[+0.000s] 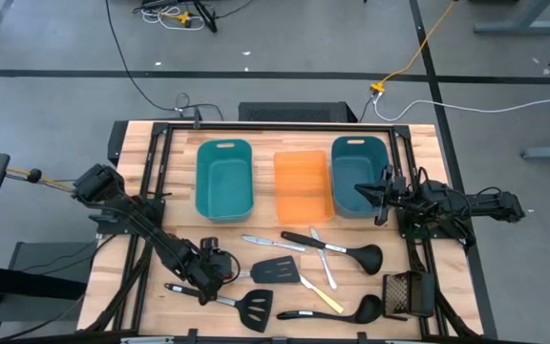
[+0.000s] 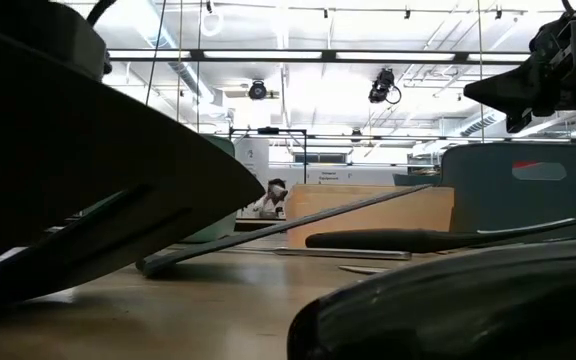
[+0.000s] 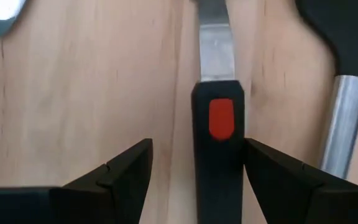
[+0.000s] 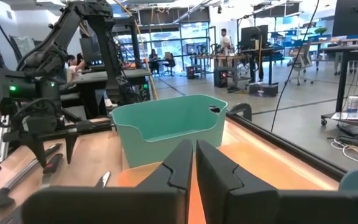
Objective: Pick & Place Kitchen Items
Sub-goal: Put the gray spatula into the green bin
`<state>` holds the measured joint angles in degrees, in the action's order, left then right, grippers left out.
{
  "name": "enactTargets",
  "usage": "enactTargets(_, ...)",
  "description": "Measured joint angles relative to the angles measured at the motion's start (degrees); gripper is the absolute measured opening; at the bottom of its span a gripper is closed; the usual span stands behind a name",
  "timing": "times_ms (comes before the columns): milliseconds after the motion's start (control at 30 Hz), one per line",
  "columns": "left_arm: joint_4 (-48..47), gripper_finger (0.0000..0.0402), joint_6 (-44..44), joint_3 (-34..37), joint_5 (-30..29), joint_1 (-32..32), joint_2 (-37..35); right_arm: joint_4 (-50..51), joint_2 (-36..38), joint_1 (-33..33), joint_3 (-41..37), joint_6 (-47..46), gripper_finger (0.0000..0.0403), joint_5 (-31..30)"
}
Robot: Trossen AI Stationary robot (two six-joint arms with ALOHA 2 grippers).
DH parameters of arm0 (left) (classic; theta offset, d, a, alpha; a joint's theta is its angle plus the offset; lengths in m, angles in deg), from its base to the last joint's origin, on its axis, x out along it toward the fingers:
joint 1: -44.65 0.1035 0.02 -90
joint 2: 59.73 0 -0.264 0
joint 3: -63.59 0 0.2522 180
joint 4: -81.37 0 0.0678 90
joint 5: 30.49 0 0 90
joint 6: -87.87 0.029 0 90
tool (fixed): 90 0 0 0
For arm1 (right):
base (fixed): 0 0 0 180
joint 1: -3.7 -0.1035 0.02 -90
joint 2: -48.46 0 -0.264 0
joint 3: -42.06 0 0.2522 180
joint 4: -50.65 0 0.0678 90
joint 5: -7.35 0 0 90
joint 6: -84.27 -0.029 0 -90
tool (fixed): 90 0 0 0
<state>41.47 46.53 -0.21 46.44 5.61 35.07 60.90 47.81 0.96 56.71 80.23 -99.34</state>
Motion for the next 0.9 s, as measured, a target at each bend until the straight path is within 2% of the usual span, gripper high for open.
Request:
enactTargets(233, 1.33, 0.0256, 0.31, -0.35, 1.29, 0.21, 3.36, -0.25, -0.54, 0.01, 0.0, -0.01, 0.0031, 0.08)
enactTargets(467, 1.4, 0.0247, 0.69, -0.1, 1.27, 0.28, 2.41, -0.29, -1.16, 0.0, 0.0, 0.0, 0.0031, 0.14)
enactTargets(567, 0.85, 0.0216, 0.68, -0.01, 1.98, 0.29, 1.98, -0.3, -1.18, 0.0, 0.0, -0.01, 0.0031, 0.14)
enactTargets(767, 0.58, 0.0114, 0.03, 0.01, 2.48, 0.32, 1.87, -0.31, -1.18, 0.0, 0.0, -0.7, 0.0031, 0.17)
enactTargets(900, 0.13, 0.0113, 0.99, -0.01, 2.56, 0.32, 1.84, -0.31, -1.18, 0.0, 0.0, -1.06, 0.0031, 0.17)
